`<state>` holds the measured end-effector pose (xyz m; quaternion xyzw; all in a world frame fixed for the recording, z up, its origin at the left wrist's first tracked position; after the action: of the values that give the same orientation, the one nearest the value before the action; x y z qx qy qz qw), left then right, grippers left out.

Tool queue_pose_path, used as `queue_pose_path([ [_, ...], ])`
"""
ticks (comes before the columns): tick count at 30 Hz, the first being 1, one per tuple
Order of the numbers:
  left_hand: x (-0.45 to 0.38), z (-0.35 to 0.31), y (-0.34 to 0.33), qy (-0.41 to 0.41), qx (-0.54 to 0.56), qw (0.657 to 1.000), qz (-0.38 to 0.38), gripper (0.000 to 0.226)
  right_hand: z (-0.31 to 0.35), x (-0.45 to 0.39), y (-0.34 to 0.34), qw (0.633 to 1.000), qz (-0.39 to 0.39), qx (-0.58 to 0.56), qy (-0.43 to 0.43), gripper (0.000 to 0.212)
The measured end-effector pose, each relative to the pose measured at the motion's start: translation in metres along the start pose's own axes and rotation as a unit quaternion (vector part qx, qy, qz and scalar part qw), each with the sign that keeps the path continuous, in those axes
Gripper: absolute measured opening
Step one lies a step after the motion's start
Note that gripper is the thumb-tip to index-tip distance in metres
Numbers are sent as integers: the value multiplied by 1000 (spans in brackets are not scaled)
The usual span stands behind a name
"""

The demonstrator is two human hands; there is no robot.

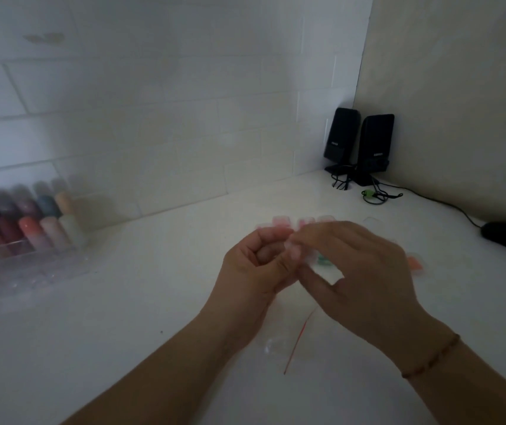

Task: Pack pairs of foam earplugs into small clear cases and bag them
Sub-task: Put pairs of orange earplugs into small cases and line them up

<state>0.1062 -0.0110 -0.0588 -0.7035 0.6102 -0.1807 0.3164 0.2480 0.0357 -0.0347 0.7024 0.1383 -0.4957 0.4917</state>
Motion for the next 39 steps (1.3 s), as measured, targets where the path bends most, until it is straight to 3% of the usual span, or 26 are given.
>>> queue_pose_path([
  [2,0,-5,-3,11,28,999,22,47,-3,2,-3,996,-33,-74,-35,23],
  [6,8,-10,-9,127,106,983,74,64,-2,2,-2,979,-45,-190,-58,34],
  [9,7,-9,-4,98,102,985,103,57,1,1,0,985,-52,-161,-34,30],
  [16,2,-7,-1,45,119,988,91,77,8,-1,9,993,-77,-91,-15,5],
  [23,2,-5,-1,27,141,987,74,58,5,5,1,994,-100,44,18,12],
  [28,1,-4,1,27,117,992,48,64,5,6,-2,994,-94,61,16,12],
  [39,3,-4,1,28,130,989,68,43,10,6,-1,990,-111,82,24,11],
])
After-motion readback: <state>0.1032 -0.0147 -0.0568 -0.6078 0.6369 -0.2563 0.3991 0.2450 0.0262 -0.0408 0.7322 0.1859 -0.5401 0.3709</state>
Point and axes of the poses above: each hand's wrist, its own x-axis away from the middle knuckle, its own y-axis out of the back of the hand, z = x × y, the point moved 1 cm from there along -x, towards the middle knuckle, and after that the axes turned 11 degrees about x, right-handed, at the moved point
